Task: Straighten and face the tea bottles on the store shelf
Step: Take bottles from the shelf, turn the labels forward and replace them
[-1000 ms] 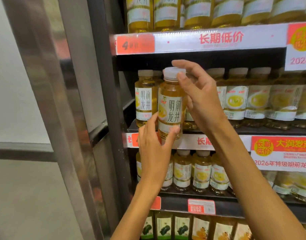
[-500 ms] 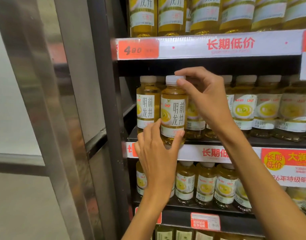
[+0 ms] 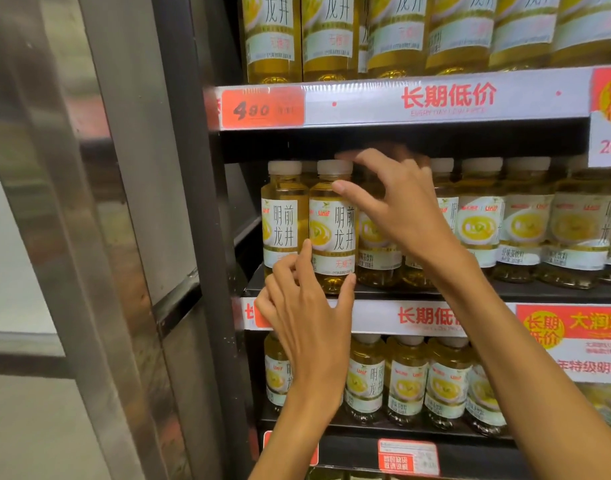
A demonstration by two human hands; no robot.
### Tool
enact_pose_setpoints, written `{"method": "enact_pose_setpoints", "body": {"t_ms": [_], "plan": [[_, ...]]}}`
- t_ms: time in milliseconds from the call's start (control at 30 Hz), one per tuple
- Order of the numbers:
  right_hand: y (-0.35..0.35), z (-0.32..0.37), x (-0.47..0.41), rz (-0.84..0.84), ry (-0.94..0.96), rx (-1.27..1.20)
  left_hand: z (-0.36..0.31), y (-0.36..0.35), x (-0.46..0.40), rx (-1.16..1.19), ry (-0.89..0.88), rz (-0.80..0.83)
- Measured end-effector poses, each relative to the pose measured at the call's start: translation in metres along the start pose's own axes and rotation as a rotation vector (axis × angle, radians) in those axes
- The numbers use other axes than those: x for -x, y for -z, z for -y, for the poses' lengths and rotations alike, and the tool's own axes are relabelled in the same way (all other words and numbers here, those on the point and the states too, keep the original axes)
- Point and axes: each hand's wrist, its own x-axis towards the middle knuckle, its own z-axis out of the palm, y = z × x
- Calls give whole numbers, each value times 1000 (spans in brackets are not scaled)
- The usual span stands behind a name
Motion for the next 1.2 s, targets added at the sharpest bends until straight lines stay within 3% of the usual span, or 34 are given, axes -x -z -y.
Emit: {"method": "enact_pose_setpoints", "body": {"t_ms": [533,767,1000,1200], "plan": [[-5,5,-1,21,-59,19,-8,-5,-1,-246,-46,-27],[11,3,0,8,-68,-72,-11,-6,-5,-199,-47,-22],[8,-3,4,-22,-75,258,-10,-6,-2,-190,-60,-5],[9,-3,12,-98,-71,101,-11,-3,10,-91,-90,-76]]}}
